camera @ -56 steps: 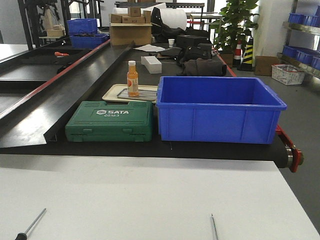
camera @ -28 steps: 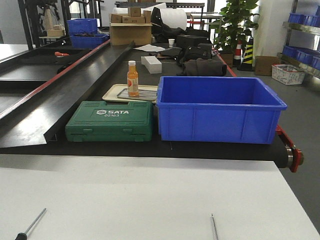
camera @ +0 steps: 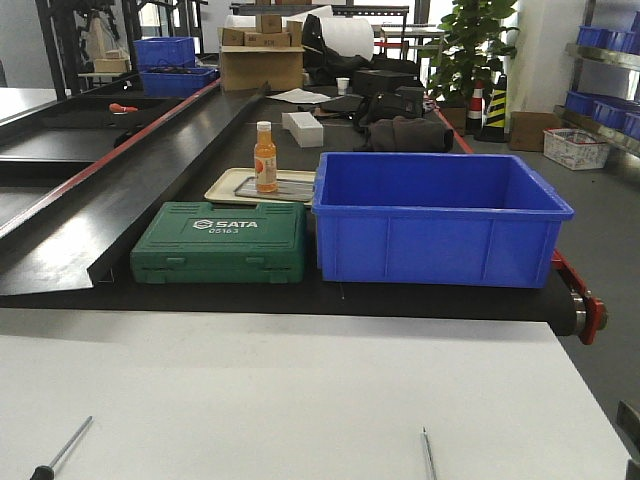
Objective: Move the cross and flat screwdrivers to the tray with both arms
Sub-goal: 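Lower both grippers over the two green-handled screwdrivers on the table, then close left and right grippers on the screwdriver handles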
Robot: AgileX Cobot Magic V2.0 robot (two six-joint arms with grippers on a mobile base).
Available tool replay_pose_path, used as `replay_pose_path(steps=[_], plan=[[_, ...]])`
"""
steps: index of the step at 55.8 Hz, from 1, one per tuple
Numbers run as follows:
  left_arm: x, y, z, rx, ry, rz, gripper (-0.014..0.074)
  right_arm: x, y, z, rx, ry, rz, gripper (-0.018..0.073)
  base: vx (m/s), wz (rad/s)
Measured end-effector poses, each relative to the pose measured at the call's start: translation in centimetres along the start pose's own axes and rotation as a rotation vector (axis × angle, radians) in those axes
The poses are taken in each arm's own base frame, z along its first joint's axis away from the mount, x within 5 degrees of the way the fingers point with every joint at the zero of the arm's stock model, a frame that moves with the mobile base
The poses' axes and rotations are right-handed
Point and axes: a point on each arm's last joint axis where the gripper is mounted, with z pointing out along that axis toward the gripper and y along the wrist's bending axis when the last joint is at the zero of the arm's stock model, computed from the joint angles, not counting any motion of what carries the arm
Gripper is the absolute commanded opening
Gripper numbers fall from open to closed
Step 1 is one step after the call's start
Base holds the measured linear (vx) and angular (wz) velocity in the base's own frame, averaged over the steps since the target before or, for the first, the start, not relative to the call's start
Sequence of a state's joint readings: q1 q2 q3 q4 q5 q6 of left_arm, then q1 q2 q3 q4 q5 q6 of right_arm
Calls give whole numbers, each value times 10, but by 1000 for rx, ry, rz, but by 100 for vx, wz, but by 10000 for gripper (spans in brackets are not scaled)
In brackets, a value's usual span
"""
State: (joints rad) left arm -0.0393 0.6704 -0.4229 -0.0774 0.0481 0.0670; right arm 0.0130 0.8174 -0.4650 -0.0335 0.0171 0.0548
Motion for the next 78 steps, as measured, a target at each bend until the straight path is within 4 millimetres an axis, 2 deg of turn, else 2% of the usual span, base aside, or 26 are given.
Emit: replay_pose_path(steps=[8, 17, 24, 32, 42, 47, 53, 63, 78], plan=[[-4, 0, 10, 0, 65, -32, 546, 2, 0, 4, 0, 18, 0, 549, 0, 0], [-46, 9, 34, -48, 144, -58, 546, 3, 0, 4, 1, 32, 0, 549, 0, 0], [-80, 29, 66, -120, 238, -71, 546, 8, 0, 3, 4, 79, 1, 549, 0, 0], [-89, 46, 112, -130, 454, -28, 546, 11, -1, 3, 6, 120, 1, 549, 0, 0], [-65, 56, 180, -76, 672, 32, 545, 12, -1, 3, 6, 124, 1, 549, 0, 0], [-43, 59, 211, -29, 765, 53, 545, 12, -1, 3, 6, 124, 1, 549, 0, 0], [-11, 62, 240, 28, 881, 87, 545, 11, -1, 3, 6, 122, 1, 549, 0, 0], [35, 66, 267, 62, 1007, 85, 545, 9, 0, 3, 5, 100, 1, 549, 0, 0], [66, 69, 290, 76, 1061, 85, 545, 8, 0, 3, 4, 88, 0, 549, 0, 0]])
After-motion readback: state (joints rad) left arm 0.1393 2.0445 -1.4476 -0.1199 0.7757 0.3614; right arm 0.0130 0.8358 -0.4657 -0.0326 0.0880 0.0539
